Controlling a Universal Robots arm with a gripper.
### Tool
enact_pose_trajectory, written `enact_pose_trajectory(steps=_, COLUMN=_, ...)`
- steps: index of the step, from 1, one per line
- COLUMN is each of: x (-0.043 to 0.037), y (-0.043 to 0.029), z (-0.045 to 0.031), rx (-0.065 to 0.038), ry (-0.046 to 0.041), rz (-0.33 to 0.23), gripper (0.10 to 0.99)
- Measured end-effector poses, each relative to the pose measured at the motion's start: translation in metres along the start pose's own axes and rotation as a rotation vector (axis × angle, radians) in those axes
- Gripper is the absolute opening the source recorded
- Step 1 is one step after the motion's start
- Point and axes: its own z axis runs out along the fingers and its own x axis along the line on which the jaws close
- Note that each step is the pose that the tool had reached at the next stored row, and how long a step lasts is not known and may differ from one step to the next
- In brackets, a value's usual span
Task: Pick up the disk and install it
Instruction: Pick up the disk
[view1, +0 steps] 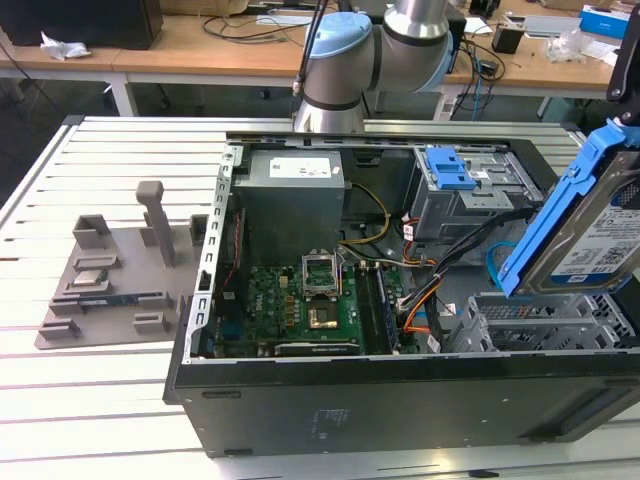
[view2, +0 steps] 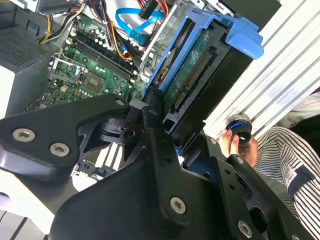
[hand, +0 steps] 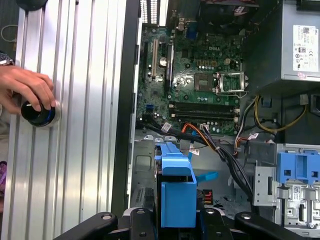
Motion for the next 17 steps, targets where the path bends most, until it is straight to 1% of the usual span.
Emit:
enact_pose_trajectory(steps=5, x=0.0003, y=-0.0090, z=-0.0005, rx=0.000, ry=0.0000, rz=0.000, gripper=0.365)
enact_pose_trajectory(steps=10, x=0.0005, y=-0.0152, z=-0.0008, rx=0.000, ry=-0.0001, rz=0.000, gripper=0.365)
enact_pose_trajectory(steps=15, x=0.0008, y=-0.0247, z=-0.0013, rx=0.000, ry=0.0000, rz=0.000, gripper=0.365)
enact_pose_trajectory(steps=17, x=0.0009, y=-0.0267, z=-0.0014, rx=0.000, ry=0.0000, rz=0.000, gripper=0.365)
